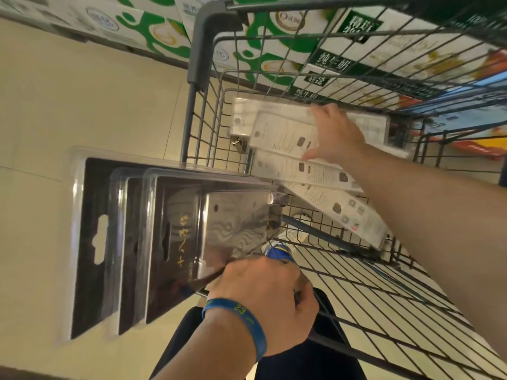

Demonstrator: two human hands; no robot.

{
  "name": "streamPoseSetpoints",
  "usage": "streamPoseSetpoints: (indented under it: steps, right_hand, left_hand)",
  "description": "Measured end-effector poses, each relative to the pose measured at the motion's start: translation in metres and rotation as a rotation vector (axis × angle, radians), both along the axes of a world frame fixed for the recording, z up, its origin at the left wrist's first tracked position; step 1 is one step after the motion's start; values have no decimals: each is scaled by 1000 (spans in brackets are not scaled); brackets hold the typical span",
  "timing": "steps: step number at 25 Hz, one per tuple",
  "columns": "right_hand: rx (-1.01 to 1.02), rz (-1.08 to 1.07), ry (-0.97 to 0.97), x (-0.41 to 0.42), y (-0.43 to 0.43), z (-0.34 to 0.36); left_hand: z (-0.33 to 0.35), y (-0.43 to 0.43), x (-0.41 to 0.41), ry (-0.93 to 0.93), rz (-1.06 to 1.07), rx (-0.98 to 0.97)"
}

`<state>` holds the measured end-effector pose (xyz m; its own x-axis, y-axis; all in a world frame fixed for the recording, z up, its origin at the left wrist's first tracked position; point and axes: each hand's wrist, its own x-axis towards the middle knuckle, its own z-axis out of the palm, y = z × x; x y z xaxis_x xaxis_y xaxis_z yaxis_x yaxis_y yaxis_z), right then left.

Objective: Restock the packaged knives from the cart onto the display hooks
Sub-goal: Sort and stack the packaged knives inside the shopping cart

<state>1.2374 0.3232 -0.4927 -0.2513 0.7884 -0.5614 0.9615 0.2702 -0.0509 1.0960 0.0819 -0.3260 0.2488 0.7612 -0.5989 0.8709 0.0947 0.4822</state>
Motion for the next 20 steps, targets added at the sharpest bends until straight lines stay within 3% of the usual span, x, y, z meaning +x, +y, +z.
streamPoseSetpoints:
  steps: [5,9,14,17,18,20]
  right_hand:
    - [6,-54,-1,2,-8,-4]
    - [151,2,-204,1,-12,6]
    - [58,-240,-27,14,-59,18]
    - [69,-205,-29,22,-96,41]
    - [97,-242,16,23,-107,52]
    - [164,-344,136,20,-128,74]
  left_hand:
    - [3,0,0,-6,-4,4]
    - [3,-2,3,-25,16,-14]
    - [5,-4,6,10,14,-94]
    - [10,0,10,57,4,-155]
    - [13,3,12,33,74,-198]
    - [19,22,21,-182,506,-324]
